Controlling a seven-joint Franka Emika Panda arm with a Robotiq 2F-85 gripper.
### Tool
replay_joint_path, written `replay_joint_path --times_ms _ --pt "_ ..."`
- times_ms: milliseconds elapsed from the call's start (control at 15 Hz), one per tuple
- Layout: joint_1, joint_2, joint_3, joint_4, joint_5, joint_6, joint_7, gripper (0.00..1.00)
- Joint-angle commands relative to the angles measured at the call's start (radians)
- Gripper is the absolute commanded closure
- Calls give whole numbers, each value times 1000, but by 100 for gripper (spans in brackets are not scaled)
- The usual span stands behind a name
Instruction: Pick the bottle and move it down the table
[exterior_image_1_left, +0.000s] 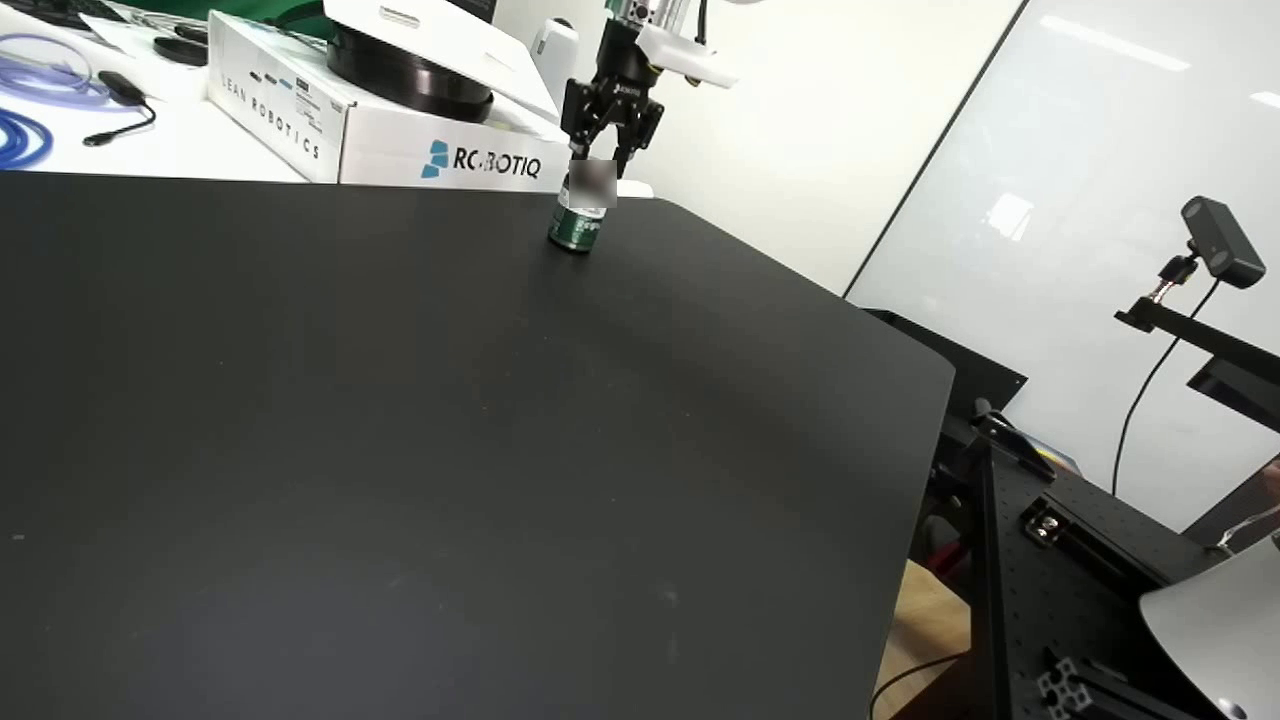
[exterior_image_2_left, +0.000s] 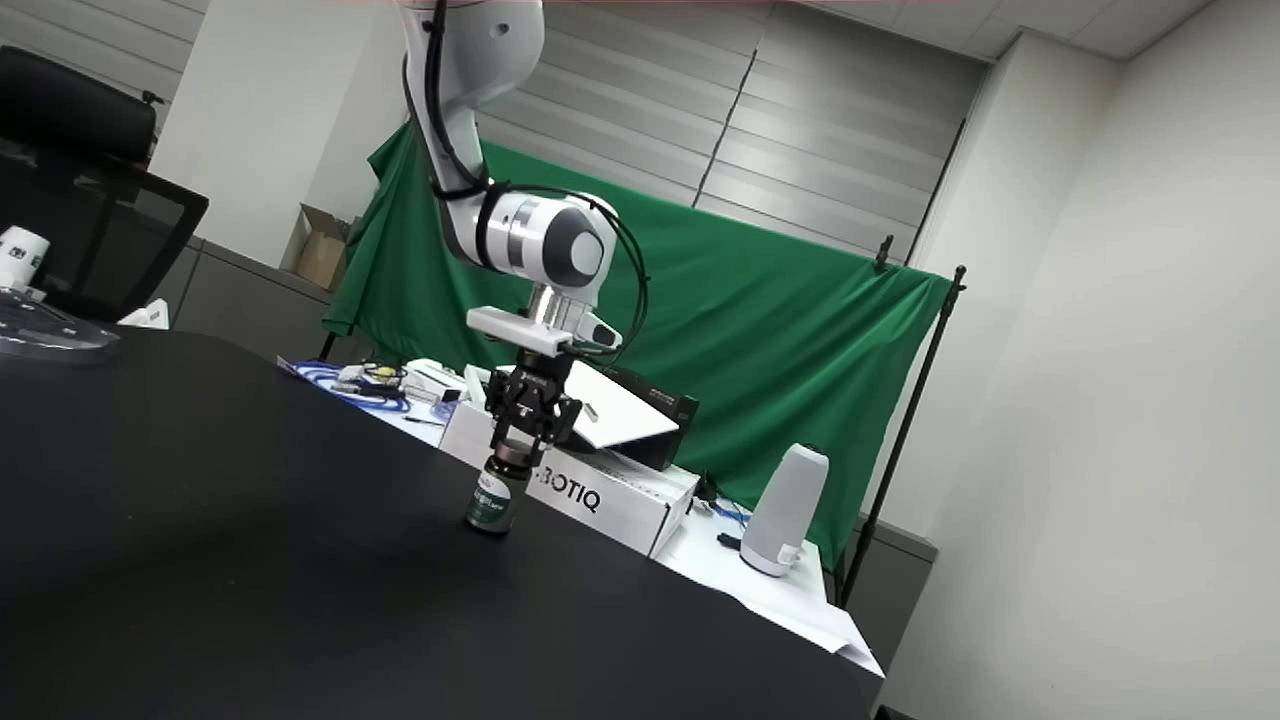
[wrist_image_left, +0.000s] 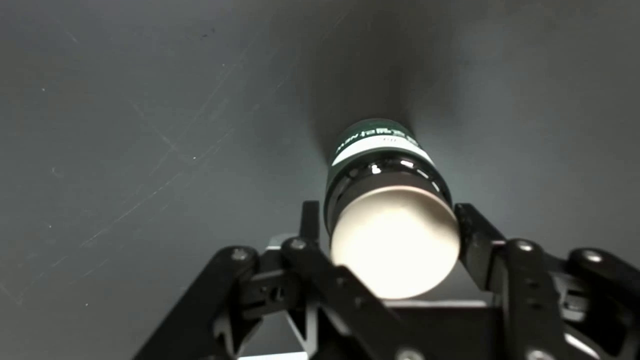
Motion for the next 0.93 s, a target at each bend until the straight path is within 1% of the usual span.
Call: replay_joint_path --times_ms 0,67,333,600,733,867 --pt "-6 -16 6 7 16 -6 8 61" --pt "-6 -30 7 2 19 -18 6 64" --pt "3 -118 10 -35 18 -69 -3 64" --pt "23 -241 17 -82 5 -107 -19 64" --pt "39 -315 16 -141 -13 -120 -35 64" --pt "47 -410 17 -241 -35 -124 -62 64"
